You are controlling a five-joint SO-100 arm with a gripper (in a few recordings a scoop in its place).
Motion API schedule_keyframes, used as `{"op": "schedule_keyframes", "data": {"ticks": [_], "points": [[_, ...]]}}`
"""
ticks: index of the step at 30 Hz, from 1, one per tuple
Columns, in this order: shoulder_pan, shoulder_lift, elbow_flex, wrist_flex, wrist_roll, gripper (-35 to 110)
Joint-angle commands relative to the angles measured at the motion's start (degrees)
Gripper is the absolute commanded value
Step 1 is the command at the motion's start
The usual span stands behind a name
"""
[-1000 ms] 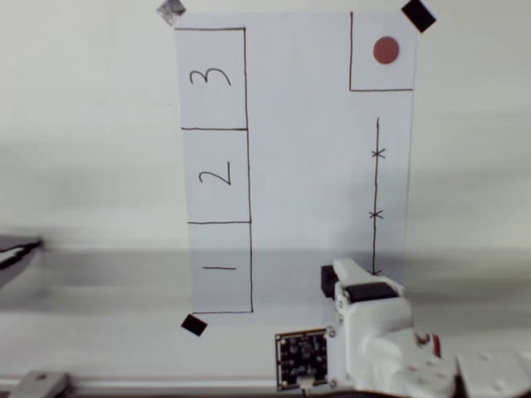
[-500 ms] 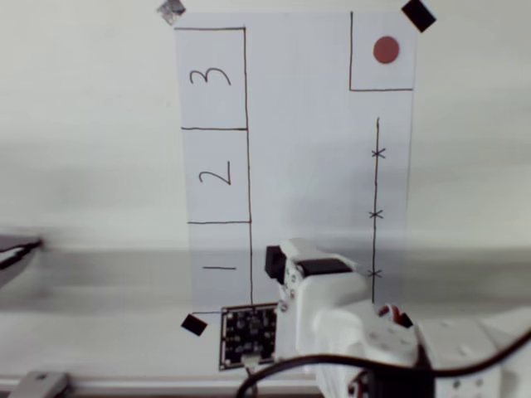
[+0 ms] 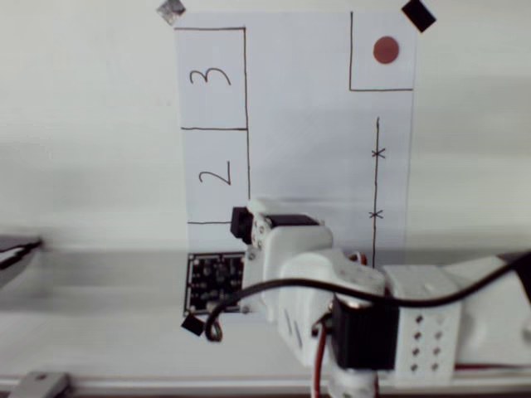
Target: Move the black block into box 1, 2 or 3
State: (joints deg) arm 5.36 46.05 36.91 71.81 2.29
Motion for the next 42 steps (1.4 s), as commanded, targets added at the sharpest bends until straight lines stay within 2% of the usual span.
{"op": "schedule_keyframes", "data": {"ticks": [1,13,26,42], "points": [[2.0,-0.5,-8.9,0.3,0.4,0],[4.7,-13.4,-25.0,-0.2,1.1,0],[4.9,-18.6,-28.6,-2.3,0.4,0],[4.8,-20.0,-29.6,-2.3,-0.2,20]]}}
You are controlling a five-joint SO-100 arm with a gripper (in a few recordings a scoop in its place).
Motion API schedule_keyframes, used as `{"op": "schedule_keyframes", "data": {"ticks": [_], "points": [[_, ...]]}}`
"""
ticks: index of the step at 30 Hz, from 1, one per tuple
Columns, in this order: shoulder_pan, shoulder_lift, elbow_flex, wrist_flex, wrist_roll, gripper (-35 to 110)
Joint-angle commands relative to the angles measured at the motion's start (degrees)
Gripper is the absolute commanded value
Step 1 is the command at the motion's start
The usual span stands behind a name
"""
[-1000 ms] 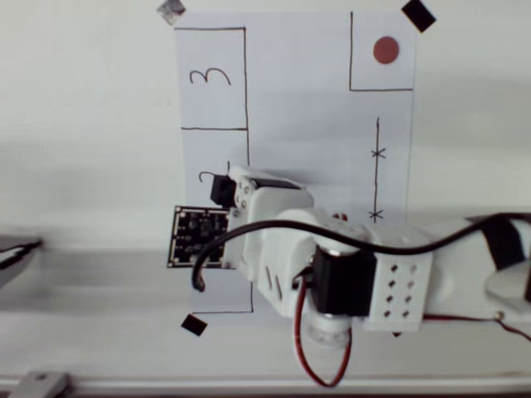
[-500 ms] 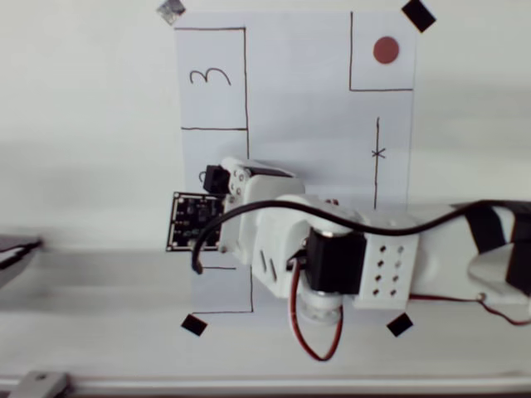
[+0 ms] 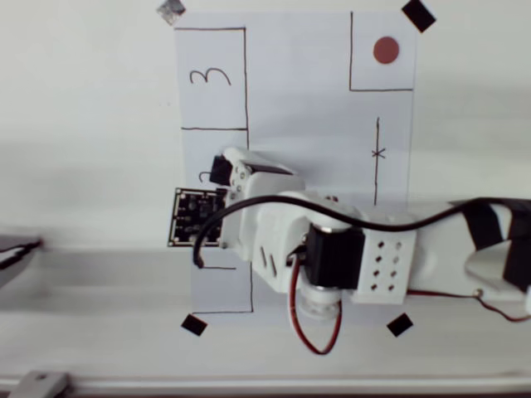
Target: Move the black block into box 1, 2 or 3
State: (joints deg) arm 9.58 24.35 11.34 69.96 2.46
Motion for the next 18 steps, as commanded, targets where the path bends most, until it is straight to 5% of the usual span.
{"op": "schedule_keyframes", "data": {"ticks": [1,18], "points": [[0.6,1.7,-4.0,-0.4,-0.4,21],[-1.8,11.3,4.4,2.0,1.8,21]]}}
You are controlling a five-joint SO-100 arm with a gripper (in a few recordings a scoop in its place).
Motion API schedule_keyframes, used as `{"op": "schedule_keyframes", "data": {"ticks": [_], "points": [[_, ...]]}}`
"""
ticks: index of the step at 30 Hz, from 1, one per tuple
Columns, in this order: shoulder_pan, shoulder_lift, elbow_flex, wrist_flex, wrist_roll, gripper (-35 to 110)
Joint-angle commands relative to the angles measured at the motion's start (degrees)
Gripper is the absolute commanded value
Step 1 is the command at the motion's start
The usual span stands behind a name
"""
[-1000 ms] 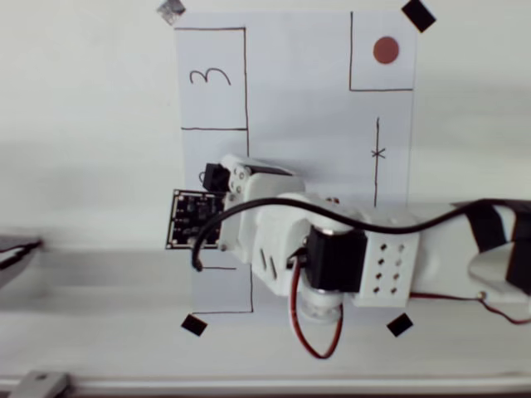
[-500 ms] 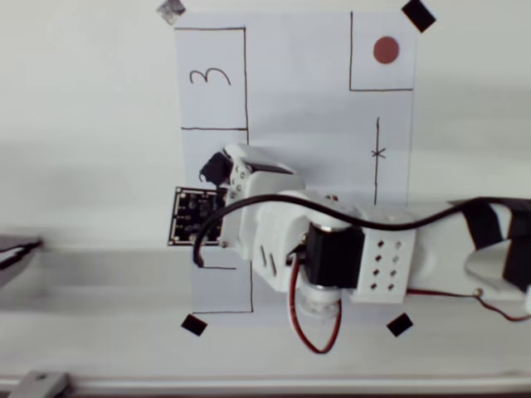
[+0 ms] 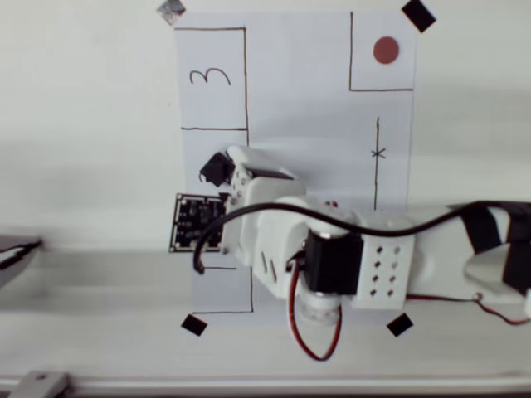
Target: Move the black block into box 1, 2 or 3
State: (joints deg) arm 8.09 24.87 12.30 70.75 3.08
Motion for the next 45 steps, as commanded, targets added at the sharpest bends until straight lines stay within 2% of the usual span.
{"op": "schedule_keyframes", "data": {"ticks": [1,10,15,19,45], "points": [[-0.6,12.4,5.2,1.2,1.5,21],[-4.8,40.8,37.4,1.3,1.1,18],[-6.7,54.8,54.3,1.4,-0.8,2],[-7.3,65.6,67.1,1.4,-4.6,0],[-12.8,119.2,118.9,1.4,-9.9,0]]}}
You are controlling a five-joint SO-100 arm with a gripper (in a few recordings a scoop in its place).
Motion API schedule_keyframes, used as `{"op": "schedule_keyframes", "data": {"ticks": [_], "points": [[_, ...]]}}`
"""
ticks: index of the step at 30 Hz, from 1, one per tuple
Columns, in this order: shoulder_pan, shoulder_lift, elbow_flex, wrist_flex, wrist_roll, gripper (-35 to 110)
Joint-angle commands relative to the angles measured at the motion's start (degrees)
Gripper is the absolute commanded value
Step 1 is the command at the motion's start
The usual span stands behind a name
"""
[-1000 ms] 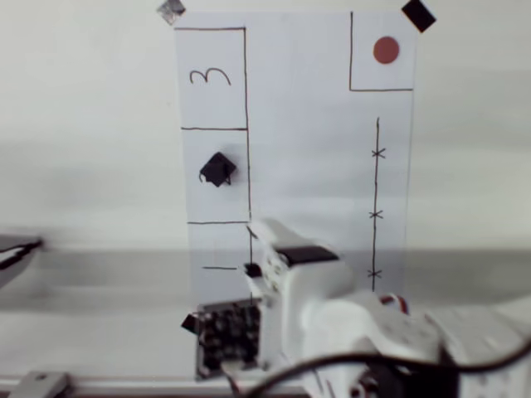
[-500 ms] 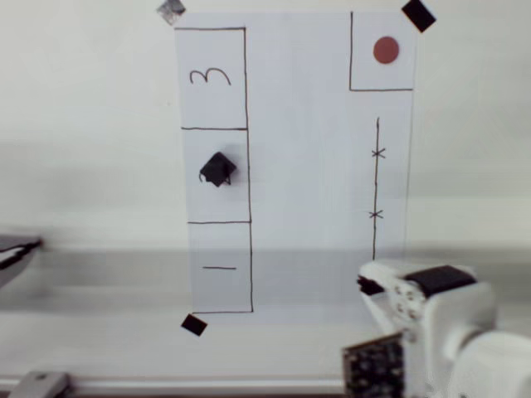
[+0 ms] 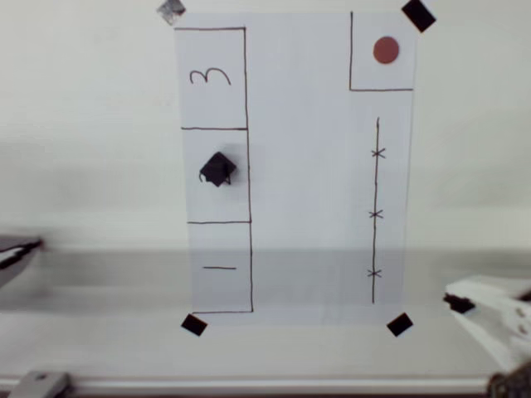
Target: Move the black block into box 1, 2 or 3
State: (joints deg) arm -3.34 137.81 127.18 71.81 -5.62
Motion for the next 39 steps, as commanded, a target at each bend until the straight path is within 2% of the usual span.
{"op": "schedule_keyframes", "data": {"ticks": [1,23,29,39], "points": [[-1.3,8.5,6.1,0.4,-1.6,0],[1.4,42.4,37.4,0.1,-1.4,0],[1.4,47.3,43.2,-0.2,-0.4,0],[1.4,47.4,50.8,-6.2,1.3,0]]}}
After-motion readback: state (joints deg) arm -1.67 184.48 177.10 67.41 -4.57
